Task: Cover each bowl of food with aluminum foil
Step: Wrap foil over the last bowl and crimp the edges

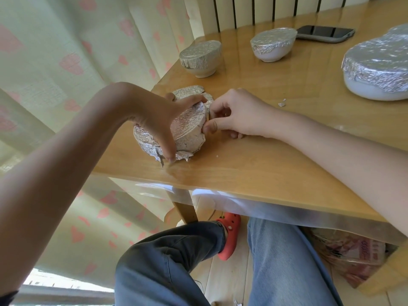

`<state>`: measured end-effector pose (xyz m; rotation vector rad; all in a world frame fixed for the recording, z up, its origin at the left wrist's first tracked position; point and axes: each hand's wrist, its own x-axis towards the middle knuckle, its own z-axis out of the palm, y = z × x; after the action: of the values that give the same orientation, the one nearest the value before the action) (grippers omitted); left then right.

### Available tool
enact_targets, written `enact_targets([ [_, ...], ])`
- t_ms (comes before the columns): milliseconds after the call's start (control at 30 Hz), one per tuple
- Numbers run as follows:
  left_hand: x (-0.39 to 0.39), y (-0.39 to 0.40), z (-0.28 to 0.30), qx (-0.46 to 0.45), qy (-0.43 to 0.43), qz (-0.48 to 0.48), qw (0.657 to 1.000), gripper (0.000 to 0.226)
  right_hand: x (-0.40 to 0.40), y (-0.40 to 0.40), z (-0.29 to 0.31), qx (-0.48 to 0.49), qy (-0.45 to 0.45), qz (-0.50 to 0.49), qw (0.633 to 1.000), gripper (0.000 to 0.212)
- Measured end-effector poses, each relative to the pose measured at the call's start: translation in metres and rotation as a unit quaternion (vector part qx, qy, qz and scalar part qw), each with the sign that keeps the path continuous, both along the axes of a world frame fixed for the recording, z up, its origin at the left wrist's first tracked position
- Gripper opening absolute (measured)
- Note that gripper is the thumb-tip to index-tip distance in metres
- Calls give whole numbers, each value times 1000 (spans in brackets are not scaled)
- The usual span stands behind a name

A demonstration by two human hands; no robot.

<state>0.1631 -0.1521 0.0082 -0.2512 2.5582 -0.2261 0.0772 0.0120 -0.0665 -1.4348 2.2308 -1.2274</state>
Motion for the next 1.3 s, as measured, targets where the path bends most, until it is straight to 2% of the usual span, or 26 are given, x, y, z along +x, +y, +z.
enact_targets([
  [133, 0, 2, 1, -1, -4, 7, 1000, 142, 6, 15, 17, 73, 15, 16, 997, 41],
  [200, 1, 2, 1, -5, -2, 8, 1000, 143, 19, 16, 20, 127, 122, -7, 984, 49],
  [300, 1, 3, 1, -14, -1, 9, 1000, 141, 35, 10, 14, 161, 320, -44, 933, 61],
  [433, 1, 3, 1, -11, -2, 12, 1000, 137, 37, 7, 6, 126, 427, -74, 892, 52],
  [500, 0, 3, 2, -15, -5, 13, 1000, 137, 35, 6, 0, 90, 506, -102, 852, 55],
  [567, 1, 4, 2, -17, -8, 14, 1000, 139, 33, 3, -7, 60, 495, -114, 859, 55],
  [767, 0, 4, 2, -12, -13, 22, 1000, 139, 28, 6, -12, -28, 476, -55, 877, 39],
  [933, -1, 4, 1, -21, -15, 18, 1000, 139, 20, 9, -11, -27, 412, -33, 910, 34],
  [1100, 0, 5, 2, -23, -18, 20, 999, 137, 22, 9, -3, 53, 290, -26, 955, 24],
  [1200, 0, 6, 2, -25, -22, 21, 999, 136, 20, 8, 3, 63, 221, -41, 972, 33],
  [1300, 1, 8, 3, -39, -27, 22, 999, 143, 15, 4, 10, 42, 176, -99, 979, 42],
])
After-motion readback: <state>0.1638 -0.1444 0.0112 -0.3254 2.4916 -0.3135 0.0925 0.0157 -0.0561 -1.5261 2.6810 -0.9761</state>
